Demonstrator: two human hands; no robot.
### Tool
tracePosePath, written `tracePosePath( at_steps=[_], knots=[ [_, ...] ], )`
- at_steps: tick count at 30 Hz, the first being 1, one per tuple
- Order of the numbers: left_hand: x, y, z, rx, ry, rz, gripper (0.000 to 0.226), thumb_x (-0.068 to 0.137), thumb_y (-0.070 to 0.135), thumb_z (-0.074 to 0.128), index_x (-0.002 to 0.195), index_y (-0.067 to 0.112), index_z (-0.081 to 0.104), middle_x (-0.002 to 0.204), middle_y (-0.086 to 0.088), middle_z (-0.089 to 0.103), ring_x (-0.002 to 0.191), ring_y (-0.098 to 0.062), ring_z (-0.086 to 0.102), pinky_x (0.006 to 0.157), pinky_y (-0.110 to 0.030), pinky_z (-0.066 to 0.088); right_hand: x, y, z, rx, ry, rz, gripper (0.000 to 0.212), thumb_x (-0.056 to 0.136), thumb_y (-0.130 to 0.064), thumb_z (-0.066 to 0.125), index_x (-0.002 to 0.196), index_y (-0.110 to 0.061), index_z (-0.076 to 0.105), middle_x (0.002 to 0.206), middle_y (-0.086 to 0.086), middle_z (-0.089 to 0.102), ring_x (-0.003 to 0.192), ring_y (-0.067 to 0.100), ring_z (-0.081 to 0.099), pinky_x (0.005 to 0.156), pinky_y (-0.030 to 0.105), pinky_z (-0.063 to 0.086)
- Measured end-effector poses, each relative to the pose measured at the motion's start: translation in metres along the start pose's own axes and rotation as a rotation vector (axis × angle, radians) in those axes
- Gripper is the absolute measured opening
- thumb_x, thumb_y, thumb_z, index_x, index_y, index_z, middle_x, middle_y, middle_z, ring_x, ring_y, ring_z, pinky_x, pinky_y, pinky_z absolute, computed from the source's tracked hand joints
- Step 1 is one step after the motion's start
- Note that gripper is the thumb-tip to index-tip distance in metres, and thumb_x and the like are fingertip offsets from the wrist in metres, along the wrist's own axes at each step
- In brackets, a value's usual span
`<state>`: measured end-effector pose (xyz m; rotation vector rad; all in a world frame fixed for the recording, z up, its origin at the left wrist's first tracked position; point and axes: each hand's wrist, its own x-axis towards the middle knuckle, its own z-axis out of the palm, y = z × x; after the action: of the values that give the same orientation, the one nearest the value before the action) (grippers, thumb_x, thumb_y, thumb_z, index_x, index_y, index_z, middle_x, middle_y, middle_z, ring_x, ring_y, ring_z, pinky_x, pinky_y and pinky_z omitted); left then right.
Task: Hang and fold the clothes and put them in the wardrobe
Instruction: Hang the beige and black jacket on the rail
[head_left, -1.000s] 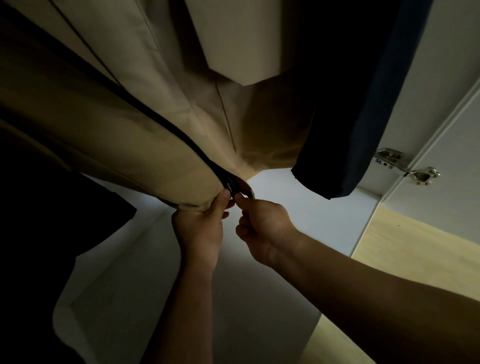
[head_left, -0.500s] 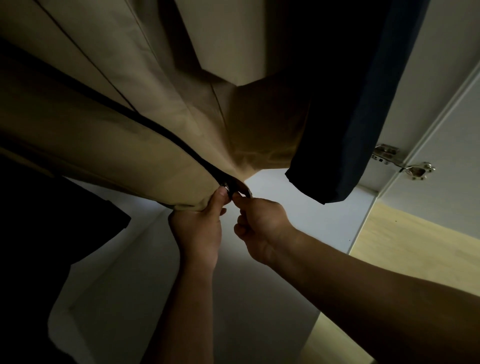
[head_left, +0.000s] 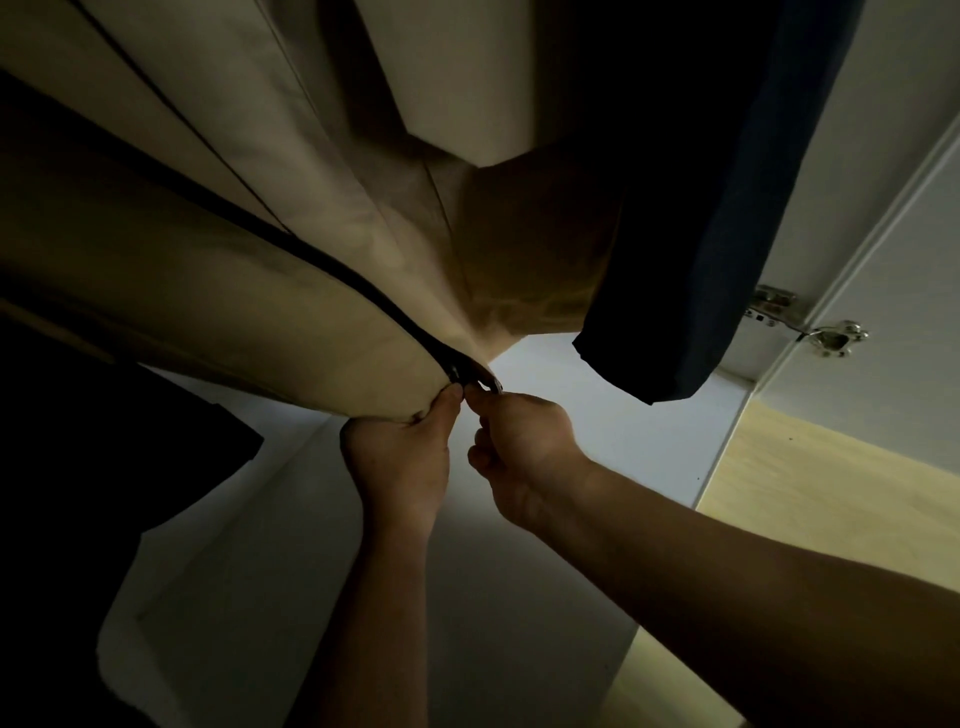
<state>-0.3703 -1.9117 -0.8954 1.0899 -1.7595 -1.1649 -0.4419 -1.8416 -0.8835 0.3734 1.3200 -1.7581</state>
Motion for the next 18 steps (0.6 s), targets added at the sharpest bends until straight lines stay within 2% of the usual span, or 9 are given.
tracePosePath(
  at_steps=[8,11,15,18],
  knots=[
    [0.001,-0.005,-0.002,0.055,-0.015,0.069,0.021,0.075,0.023,0.088,0.085,0.008,0.077,0.081,0.003,0.076,0.079,-0.01,0.074,0.079,-0.043,0.06,-0.002,-0.004,0.001,0.03,-0.042,0.015,0.024,0.092,-0.008,0.068,0.072,-0.009,0.055,0.041,-0.006,0.036,0.035,0.009,0.029,0.047,0.029,0.03],
    [-0.001,-0.003,-0.001,-0.008,-0.008,0.037,0.011,0.076,0.021,0.087,0.081,0.019,0.077,0.079,0.005,0.077,0.076,-0.013,0.075,0.078,-0.046,0.061,-0.005,-0.006,0.001,0.025,-0.034,0.025,0.022,0.092,-0.009,0.068,0.074,-0.009,0.057,0.041,-0.006,0.036,0.035,0.009,0.029,0.049,0.03,0.03],
    [-0.003,0.007,-0.004,-0.119,0.047,0.026,0.025,0.079,0.014,0.084,0.082,0.035,0.072,0.084,0.017,0.076,0.074,-0.008,0.075,0.07,-0.039,0.064,-0.012,-0.005,0.002,-0.003,-0.057,0.05,0.016,0.094,-0.012,0.068,0.081,-0.01,0.059,0.044,-0.006,0.031,0.04,0.009,0.026,0.049,0.028,0.031],
    [-0.005,0.014,-0.013,-0.075,0.036,0.034,0.028,0.081,0.014,0.082,0.079,0.038,0.069,0.08,0.022,0.074,0.072,-0.007,0.074,0.074,-0.044,0.063,-0.023,-0.003,0.002,0.037,-0.154,0.079,0.004,0.095,-0.01,0.065,0.092,-0.01,0.063,0.049,-0.005,0.029,0.042,0.009,0.025,0.048,0.027,0.028]
  ],
)
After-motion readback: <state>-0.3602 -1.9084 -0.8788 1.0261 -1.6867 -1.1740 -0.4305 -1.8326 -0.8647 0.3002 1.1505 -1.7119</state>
